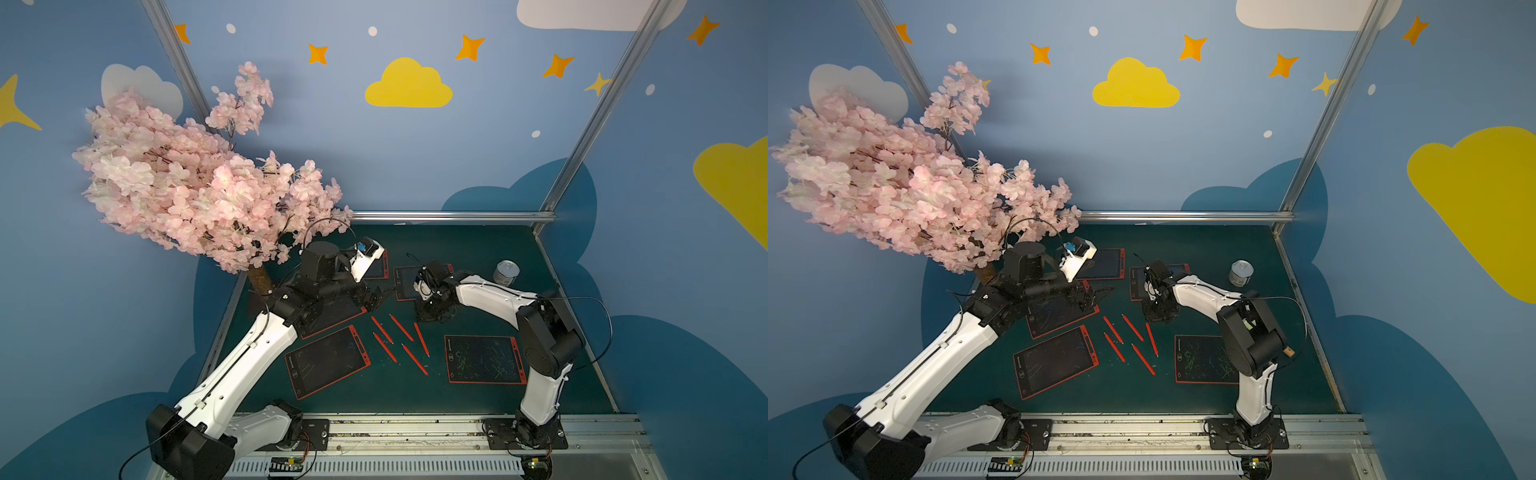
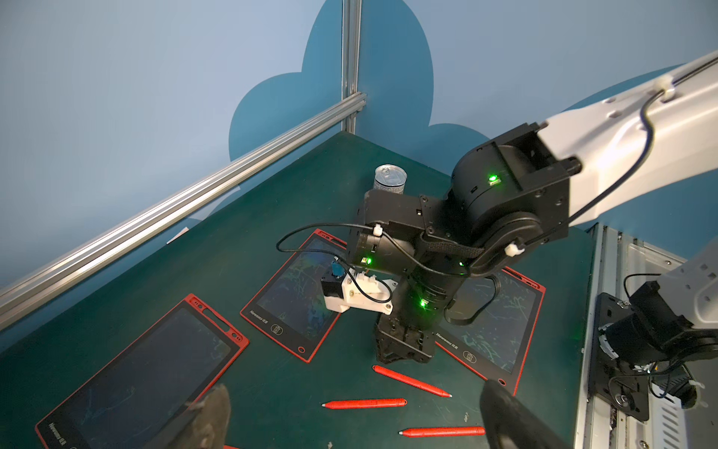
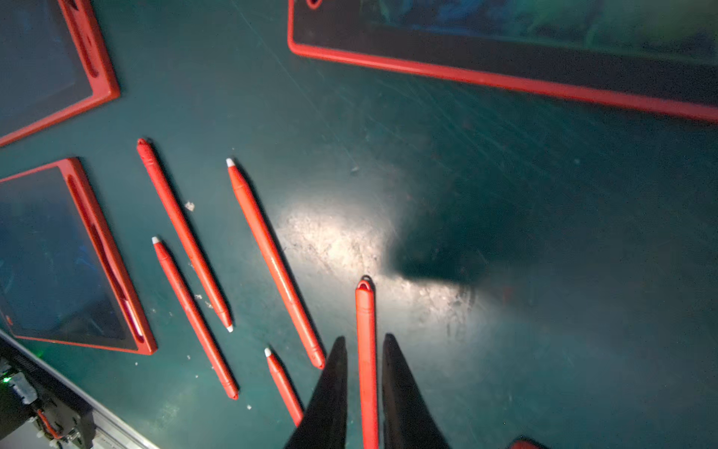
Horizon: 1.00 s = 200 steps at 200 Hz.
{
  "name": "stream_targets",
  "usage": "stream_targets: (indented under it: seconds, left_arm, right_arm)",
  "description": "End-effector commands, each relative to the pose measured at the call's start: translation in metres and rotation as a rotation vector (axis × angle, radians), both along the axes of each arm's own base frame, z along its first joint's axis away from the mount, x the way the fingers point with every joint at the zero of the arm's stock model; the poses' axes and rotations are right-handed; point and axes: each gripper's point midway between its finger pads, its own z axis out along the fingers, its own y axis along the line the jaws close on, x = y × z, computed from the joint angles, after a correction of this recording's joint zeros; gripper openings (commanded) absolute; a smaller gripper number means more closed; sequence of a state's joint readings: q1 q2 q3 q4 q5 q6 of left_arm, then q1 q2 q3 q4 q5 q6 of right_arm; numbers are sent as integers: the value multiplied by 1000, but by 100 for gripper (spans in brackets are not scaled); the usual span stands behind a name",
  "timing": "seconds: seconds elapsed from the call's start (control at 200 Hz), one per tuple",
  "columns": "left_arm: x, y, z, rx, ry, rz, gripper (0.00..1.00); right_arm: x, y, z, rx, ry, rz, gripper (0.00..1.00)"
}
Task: Place the stylus back onto the writing tablet
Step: Pick up the stylus from the center of the board.
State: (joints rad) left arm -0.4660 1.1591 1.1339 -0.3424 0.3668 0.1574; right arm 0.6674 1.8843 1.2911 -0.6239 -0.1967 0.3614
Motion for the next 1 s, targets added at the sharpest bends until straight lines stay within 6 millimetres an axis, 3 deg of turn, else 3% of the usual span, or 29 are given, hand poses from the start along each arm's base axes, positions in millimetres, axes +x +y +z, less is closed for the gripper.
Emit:
stream_targets:
  seconds: [0.0, 0.481, 0.996]
  left_arm:
    - [-3, 1, 1, 5, -15, -6, 99]
    - [-3, 1, 2, 0, -13, 0, 100]
    - [-3, -2, 3, -19, -2, -8, 99]
  right_arm:
    - [-6, -2, -7, -51, 18, 23, 17]
    - [-26, -10, -31, -133, 56, 54, 15]
    - [-30, -12, -44, -223, 39, 83, 12]
